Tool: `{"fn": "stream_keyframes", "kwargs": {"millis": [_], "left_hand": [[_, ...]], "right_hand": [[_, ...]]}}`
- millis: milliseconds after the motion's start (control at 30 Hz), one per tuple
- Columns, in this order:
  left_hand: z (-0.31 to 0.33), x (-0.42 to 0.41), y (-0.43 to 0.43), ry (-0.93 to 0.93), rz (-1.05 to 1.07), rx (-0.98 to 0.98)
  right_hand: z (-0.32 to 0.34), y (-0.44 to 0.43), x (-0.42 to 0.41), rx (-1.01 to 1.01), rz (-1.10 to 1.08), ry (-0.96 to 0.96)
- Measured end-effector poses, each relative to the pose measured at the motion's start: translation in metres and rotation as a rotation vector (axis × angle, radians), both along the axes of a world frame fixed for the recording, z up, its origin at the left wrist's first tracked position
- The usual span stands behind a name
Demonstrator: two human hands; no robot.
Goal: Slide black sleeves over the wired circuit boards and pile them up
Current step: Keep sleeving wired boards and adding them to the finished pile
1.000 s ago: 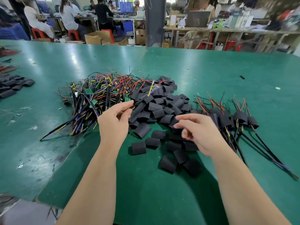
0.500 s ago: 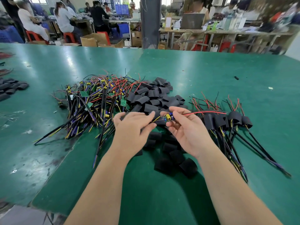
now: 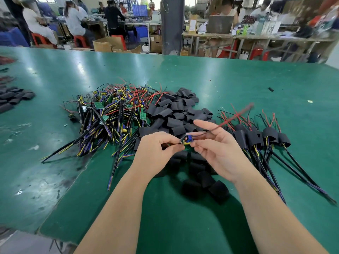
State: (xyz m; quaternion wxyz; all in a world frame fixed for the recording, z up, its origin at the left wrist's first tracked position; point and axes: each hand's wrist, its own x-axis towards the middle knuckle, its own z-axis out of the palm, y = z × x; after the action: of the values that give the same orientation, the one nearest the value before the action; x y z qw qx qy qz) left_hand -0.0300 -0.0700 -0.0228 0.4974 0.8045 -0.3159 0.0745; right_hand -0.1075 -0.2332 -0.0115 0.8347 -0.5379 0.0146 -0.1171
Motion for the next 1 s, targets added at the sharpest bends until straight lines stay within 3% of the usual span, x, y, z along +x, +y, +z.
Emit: {"fn": "stream_keyframes", "kwargs": {"millis": [67,233,300,400,533,833,900,1000], "left_hand": [[-0.001,-0.001,0.0,-0.022,0.031,-0.028],[0.0,-0.001,0.001,-0.179,0.069,-0.04],[0.001,0.0,0.002,-0.2,0.094,-0.057],[0.002,0.0,0.003,-0.25,0.14,-0.051],[0.004,-0.001,0.005,-0.33,0.188,-0.047],[0.004,-0.002,0.005,-0.361,0.215,-0.081],[0.004,-0.003,0.006,-0.373,0.216,-0.086],[0.004,-0.005,0.007,-0.391,0.227,-0.098]], "right_hand": [[-0.001,-0.004,0.006,-0.141,-0.061,0.068],[0.003,0.002,0.04,-0.963,-0.307,0.187],[0.005,0.008,0.059,-1.201,-0.348,0.179],[0.013,0.017,0.093,-1.261,-0.225,0.174],[0.016,0.015,0.127,-1.715,-0.001,0.39],[0.016,0.015,0.128,-1.902,0.021,0.33],[0.013,0.014,0.118,-1.884,-0.119,0.241],[0.012,0.011,0.097,-1.681,-0.443,0.034]]}}
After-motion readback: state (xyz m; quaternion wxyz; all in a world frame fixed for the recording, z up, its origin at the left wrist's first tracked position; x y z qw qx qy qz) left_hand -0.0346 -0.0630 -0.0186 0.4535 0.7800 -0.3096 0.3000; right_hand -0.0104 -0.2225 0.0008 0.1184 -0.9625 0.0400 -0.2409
